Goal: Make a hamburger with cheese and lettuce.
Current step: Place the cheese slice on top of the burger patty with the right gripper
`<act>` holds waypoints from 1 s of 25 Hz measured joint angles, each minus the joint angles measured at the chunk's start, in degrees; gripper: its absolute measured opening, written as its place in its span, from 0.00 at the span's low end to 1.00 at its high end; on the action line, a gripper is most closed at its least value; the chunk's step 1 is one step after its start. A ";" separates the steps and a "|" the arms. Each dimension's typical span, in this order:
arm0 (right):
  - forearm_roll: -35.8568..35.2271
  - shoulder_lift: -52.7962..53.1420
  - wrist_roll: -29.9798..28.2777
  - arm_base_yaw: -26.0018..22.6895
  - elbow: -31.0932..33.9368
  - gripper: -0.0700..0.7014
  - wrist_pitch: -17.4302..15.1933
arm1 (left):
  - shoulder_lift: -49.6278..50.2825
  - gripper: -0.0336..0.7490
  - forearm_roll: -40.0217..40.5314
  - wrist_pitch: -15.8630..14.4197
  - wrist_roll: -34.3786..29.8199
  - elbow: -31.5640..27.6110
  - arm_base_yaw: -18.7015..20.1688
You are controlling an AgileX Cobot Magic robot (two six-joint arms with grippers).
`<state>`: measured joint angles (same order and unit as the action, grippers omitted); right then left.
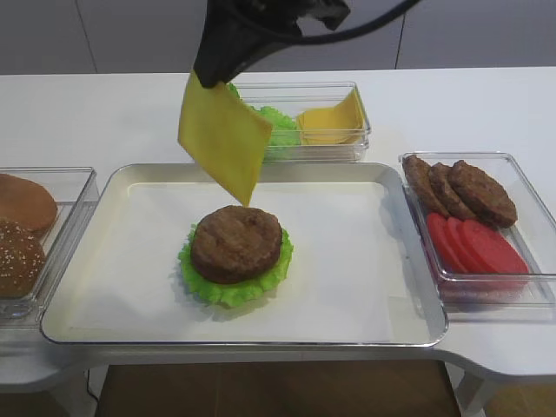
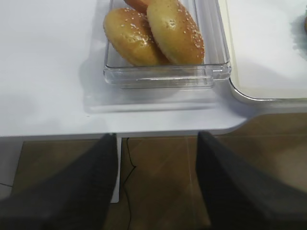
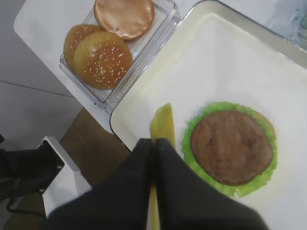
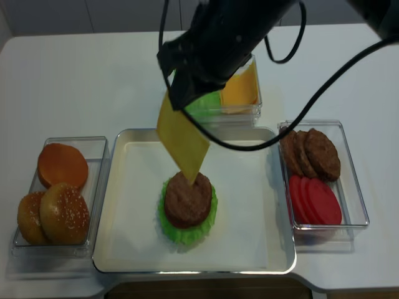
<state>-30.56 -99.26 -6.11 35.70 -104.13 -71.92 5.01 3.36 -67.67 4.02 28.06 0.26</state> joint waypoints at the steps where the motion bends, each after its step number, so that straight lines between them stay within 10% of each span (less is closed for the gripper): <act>1: 0.05 0.00 0.00 0.32 1.26 0.13 0.00 | 0.00 0.54 0.00 0.00 0.00 0.00 0.00; 25: -4.08 -5.72 -4.69 1.85 8.08 0.13 0.82 | 0.00 0.54 0.00 0.00 0.00 0.00 0.00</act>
<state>-34.64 -104.98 -10.79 37.55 -96.05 -71.10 5.01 3.36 -67.67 4.02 28.06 0.26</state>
